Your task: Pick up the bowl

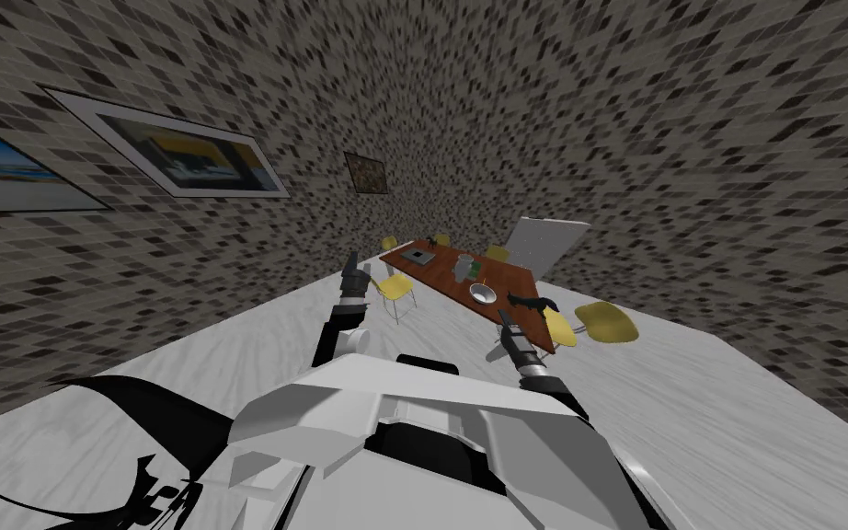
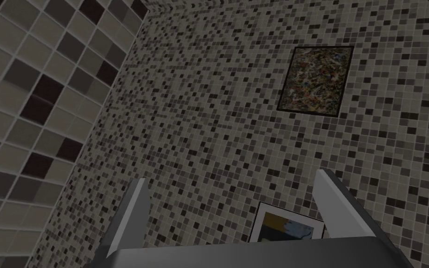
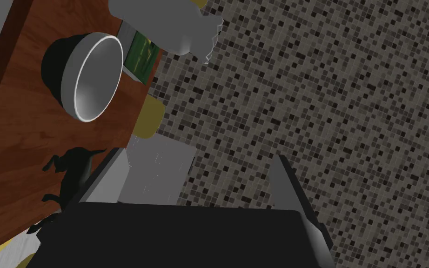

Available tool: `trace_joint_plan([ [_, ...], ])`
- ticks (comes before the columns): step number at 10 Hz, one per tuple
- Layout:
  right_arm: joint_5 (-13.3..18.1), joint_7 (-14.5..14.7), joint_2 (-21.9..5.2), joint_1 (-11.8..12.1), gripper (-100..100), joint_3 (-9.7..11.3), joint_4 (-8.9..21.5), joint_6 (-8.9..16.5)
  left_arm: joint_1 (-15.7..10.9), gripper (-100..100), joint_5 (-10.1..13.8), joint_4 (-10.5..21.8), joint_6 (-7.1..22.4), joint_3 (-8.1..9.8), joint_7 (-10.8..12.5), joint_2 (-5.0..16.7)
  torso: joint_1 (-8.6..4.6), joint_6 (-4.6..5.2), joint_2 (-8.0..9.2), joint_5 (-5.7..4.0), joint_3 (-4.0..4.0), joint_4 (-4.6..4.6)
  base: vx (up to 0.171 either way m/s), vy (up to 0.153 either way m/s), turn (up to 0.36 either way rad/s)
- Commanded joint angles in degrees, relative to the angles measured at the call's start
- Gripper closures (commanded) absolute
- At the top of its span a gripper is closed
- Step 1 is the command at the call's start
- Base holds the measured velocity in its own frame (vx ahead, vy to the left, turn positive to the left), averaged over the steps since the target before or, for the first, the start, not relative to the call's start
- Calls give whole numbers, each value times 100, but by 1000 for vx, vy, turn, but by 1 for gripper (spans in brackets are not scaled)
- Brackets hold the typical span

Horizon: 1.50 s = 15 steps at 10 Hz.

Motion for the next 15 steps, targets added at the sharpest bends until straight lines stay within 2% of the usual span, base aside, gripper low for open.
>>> trace_joint_plan([
  [1,35,19,-66,218,-100,44,66,22,0,0,0,0,0,0,0,0,0,0,0,0,0,0,-21,-10,319],
  [3,78,12,-347,574,-100,95,117,418,1,0,0,0,0,0,0,0,0,2,-8,0,-5,-2,-12,-5,382],
  [4,78,12,-347,574,-100,95,117,418,1,0,0,0,0,1,0,0,-2,3,-9,0,-6,-2,-9,-6,339],
  [6,115,19,-633,917,-100,152,181,822,1,0,0,0,0,1,0,0,-2,2,-15,0,-9,-3,0,-8,425],
  [7,115,19,-633,917,-100,152,181,822,1,0,0,0,0,1,0,0,-5,3,-17,-1,-10,-4,5,-14,376],
  [9,150,38,-922,1248,-100,204,262,1211,2,0,0,0,0,1,0,1,-6,4,-21,-1,-12,-4,16,-19,414],
  [10,150,38,-922,1248,-100,204,262,1229,2,0,0,0,0,1,0,1,-10,5,-24,-2,-14,-5,15,-24,373],
  [12,185,70,-1205,1570,-100,242,360,1588,2,0,0,0,0,1,0,1,-9,4,-26,-2,-15,-6,22,-29,447],
  [13,185,70,-1205,1570,-100,242,360,1640,2,0,0,0,0,2,0,1,-15,5,-28,-3,-16,-6,21,-36,361],
  [14,205,91,-1342,1731,-100,253,414,1847,3,0,0,0,0,2,0,1,-15,7,-29,-3,-17,-6,23,-34,446],
  [15,205,91,-1342,1731,-100,253,414,1847,2,0,0,0,0,2,0,1,-15,6,-29,-3,-17,-6,18,-34,246],
])
